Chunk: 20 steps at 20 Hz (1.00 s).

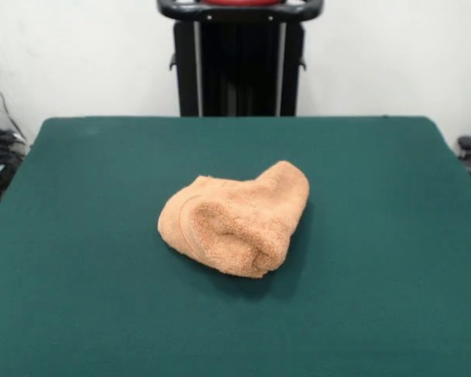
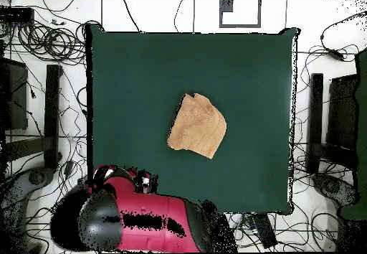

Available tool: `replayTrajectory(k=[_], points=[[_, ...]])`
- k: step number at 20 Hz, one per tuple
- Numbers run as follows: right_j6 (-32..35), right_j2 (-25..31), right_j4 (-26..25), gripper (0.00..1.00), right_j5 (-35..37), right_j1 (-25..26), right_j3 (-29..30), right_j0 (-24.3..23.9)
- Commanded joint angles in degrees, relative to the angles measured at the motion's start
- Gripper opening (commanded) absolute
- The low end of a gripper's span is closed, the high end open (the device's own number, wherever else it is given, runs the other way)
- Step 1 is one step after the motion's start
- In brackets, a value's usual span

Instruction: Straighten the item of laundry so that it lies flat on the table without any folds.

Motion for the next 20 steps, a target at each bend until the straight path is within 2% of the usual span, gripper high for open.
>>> replayTrajectory(k=[1, 4, 7, 9, 12, 15, 16, 19, 20], points=[[29.44, -5.14, -3.05, 0.00, 7.71, 11.16, -14.39, 6.29], [29.33, -7.85, -10.54, 0.00, -1.70, 15.88, -18.37, 8.82], [28.06, -3.57, -6.18, 0.00, -2.34, 17.72, -17.98, 5.37], [28.94, -1.78, -3.67, 0.00, 0.22, 19.18, -18.99, 3.74], [30.88, -0.81, -0.40, 0.00, 1.76, 20.62, -19.85, 2.41], [30.31, -0.67, 0.16, 0.00, 0.08, 24.61, -21.12, 0.60], [30.75, -1.10, 0.15, 0.00, 0.09, 25.65, -22.01, 0.68], [36.74, -5.77, 0.61, 0.00, -0.17, 21.05, -13.13, 6.24], [37.70, -6.31, 1.36, 0.00, 0.89, 21.23, -13.00, 6.58]])
